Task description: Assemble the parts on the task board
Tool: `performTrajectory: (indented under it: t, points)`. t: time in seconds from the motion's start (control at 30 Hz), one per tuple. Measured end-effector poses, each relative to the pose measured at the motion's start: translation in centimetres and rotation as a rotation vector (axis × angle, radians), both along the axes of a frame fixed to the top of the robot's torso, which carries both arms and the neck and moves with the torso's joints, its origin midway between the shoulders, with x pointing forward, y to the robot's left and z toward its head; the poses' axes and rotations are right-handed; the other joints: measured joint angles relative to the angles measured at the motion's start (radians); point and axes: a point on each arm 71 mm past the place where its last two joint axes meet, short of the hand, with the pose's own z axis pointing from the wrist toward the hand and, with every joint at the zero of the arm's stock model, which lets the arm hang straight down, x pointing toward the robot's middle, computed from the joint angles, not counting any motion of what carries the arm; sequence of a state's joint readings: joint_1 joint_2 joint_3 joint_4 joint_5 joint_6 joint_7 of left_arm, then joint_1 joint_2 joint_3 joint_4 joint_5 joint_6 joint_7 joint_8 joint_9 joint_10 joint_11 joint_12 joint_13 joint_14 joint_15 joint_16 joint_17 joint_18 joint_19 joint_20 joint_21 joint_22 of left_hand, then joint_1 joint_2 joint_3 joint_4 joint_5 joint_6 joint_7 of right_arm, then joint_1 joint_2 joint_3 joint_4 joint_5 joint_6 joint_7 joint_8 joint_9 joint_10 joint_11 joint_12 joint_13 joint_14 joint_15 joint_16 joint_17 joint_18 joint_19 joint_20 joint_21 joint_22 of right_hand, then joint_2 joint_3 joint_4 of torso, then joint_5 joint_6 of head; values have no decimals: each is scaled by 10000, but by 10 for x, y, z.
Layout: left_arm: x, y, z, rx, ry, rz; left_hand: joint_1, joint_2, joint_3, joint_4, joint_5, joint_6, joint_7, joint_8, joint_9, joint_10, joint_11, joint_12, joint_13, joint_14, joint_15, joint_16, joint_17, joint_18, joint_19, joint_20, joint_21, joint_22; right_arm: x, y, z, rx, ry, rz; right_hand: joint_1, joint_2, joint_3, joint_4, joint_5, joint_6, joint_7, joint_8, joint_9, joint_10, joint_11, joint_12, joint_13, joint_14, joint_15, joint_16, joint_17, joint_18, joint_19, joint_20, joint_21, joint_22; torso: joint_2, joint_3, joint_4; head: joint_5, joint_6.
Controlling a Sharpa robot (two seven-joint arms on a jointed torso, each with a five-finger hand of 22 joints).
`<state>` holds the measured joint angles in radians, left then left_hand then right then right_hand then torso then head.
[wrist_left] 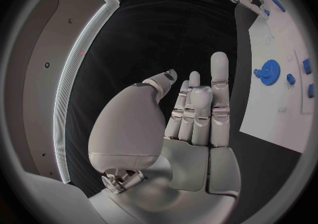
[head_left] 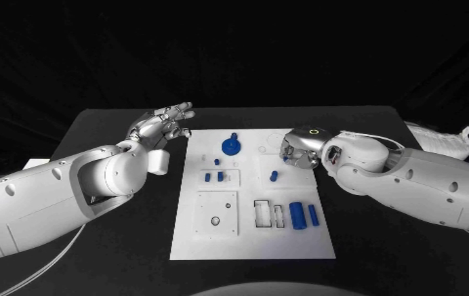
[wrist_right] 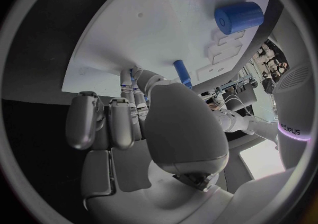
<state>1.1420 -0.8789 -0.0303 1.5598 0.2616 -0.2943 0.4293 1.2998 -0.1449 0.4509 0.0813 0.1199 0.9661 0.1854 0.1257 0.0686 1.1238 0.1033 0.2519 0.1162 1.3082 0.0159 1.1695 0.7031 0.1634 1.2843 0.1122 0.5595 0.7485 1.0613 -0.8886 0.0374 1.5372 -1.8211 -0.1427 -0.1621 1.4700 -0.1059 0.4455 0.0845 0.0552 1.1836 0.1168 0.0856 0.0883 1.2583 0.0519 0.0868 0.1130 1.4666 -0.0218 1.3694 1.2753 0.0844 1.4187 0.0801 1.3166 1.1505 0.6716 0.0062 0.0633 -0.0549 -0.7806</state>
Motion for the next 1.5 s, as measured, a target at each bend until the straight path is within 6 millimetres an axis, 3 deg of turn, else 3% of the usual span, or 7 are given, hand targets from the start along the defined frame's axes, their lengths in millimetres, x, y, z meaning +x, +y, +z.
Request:
performTrajectory:
  t: [0.57, 1.07, 1.23, 1.5]
  points:
    - [0, 3, 0, 186, -46, -38, 213, 107, 14, -125, 0, -35, 35, 39, 1, -108, 36, 190, 24, 0, 1, 0, -32, 1, 0, 0, 1, -40, -7, 0, 1, -10, -317, -66, -91, 113, 75, -8, -57, 3, -9, 16, 20, 85, -18, -66, -63, 0, 1, 38, -51, 0, 48, -48, 41, 48, -16, -15, 5, -7, -9]
    - [-1, 4, -1, 285, -25, -72, 213, 107, 14, -124, 0, -35, 35, 38, 2, -143, 1, 192, 23, -73, 3, 0, -77, 0, 0, 0, 2, -39, -16, 1, 27, 627, -746, 17, -92, 112, 111, -37, -69, 5, -8, -60, 34, 106, 1, -65, -57, 0, 1, 38, -51, 0, 47, -48, 41, 56, -16, -14, 2, 81, 5]
    - [-1, 4, -1, 294, -14, -85, 213, 107, -14, -152, 0, -69, 1, 38, 2, -174, 32, 191, 30, -73, 3, 0, -77, -1, 0, 0, 2, -46, -25, 15, 35, 1013, -812, 361, -92, 112, 145, -71, -77, 5, -8, -72, 37, 106, 2, -65, -65, 0, 2, 38, -35, 0, 47, -48, 41, 68, -15, -14, 1, 162, -13]
    - [-1, 1, -2, 262, 10, -162, 212, 107, -42, -180, 0, -125, 54, 77, 3, -213, 71, 245, 40, -73, 3, 0, -109, -1, 0, 0, 2, -62, -45, 59, 41, 1847, -613, 1384, -92, 111, 186, -112, -95, 4, -7, -48, 40, 108, 5, -66, -75, 0, 2, 37, -27, 0, 47, -48, 41, 63, -21, -15, 17, 478, -119]
